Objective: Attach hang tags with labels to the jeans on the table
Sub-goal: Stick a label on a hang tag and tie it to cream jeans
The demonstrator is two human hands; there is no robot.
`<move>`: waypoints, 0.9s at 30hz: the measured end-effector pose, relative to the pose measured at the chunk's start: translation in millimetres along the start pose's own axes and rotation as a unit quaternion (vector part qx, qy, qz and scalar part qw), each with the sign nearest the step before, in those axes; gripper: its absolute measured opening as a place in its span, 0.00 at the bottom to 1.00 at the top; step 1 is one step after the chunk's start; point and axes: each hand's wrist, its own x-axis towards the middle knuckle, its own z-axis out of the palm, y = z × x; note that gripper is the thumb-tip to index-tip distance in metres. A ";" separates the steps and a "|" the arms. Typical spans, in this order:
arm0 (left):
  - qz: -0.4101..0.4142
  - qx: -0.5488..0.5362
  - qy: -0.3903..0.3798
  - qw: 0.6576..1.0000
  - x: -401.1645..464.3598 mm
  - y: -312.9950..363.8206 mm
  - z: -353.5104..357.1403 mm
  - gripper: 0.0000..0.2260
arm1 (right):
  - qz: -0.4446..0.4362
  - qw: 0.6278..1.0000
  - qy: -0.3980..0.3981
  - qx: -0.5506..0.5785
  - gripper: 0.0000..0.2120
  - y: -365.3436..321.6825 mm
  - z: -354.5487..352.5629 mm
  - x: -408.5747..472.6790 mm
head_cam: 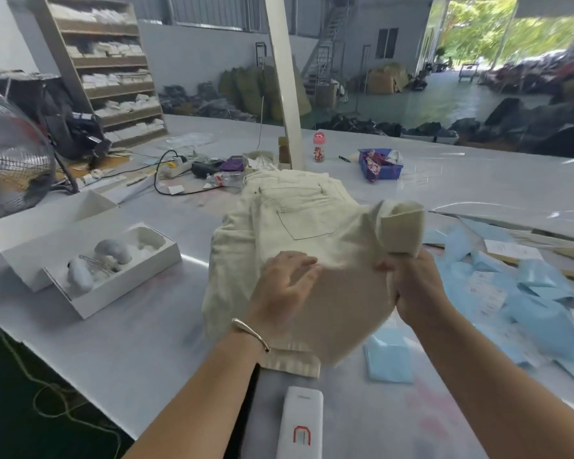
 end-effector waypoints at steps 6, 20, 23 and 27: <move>0.085 0.119 -0.043 0.988 20.3 23.8 22.4 0.40 | -0.086 0.983 -0.088 -0.136 0.04 -45.1 -66.6 -7.9; 0.233 0.134 -0.074 0.960 33.8 195.2 122.7 0.53 | -0.371 0.836 -0.043 -0.403 0.17 -143.9 -237.2 -78.6; 0.202 -0.008 -0.195 0.960 15.6 213.8 150.6 0.21 | -0.371 0.866 -0.012 -0.336 0.04 -144.5 -283.3 -91.0; 0.078 -0.100 -0.280 0.952 -23.9 234.1 201.0 0.14 | -0.355 0.880 0.042 -0.312 0.06 -145.2 -350.9 -100.4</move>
